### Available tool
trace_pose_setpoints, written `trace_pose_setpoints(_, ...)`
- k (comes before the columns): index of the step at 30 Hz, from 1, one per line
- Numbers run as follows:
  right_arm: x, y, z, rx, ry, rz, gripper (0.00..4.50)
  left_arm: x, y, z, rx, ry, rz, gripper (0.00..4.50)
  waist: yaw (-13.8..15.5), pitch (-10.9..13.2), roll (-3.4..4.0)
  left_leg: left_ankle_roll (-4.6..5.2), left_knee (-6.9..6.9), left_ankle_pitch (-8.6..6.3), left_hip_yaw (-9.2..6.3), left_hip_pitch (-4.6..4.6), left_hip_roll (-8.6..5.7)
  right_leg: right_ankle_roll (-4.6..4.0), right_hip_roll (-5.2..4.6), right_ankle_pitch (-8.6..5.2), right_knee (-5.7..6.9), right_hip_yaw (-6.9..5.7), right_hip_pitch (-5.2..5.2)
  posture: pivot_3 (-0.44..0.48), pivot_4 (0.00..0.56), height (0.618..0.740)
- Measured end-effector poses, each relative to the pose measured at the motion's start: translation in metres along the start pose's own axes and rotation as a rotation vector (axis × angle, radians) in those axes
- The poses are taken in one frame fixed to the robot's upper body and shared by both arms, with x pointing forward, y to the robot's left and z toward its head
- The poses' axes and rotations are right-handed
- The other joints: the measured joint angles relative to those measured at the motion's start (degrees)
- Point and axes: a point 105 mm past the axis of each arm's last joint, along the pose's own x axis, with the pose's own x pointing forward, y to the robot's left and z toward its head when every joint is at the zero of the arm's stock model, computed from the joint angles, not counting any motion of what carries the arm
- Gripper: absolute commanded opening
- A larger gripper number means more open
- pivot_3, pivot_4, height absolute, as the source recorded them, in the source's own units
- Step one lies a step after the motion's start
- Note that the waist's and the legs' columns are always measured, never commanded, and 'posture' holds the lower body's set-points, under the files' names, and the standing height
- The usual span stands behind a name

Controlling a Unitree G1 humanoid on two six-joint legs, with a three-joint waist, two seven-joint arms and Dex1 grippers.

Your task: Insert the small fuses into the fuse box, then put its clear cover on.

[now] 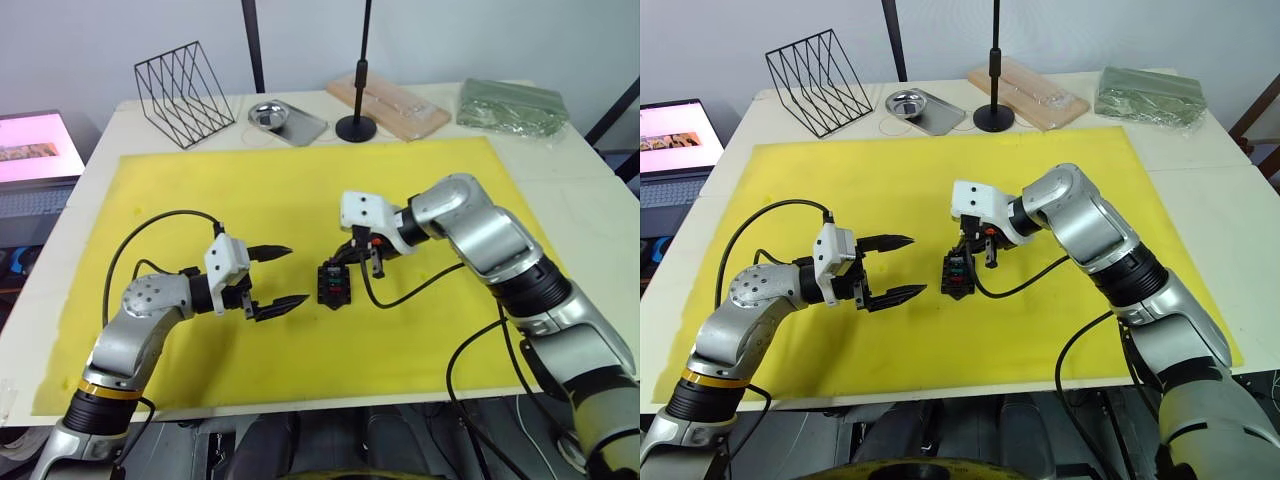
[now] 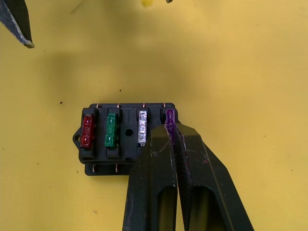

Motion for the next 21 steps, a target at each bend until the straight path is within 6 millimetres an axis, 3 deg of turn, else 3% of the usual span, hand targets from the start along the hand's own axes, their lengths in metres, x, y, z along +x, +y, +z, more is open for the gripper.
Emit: trace_pose_setpoints(21,-0.0029,-0.0007,-0.001,-0.012,0.013,-0.014,0.04,-0.0004,-0.0001,-0.0015,-0.005,0.004,-0.005,4.5,0.0,0.0,0.0,0.0,0.0,0.0,0.0,0.0,0.0,0.0,0.0,0.0,0.0,0.0,0.0,0.0,0.15,0.74)
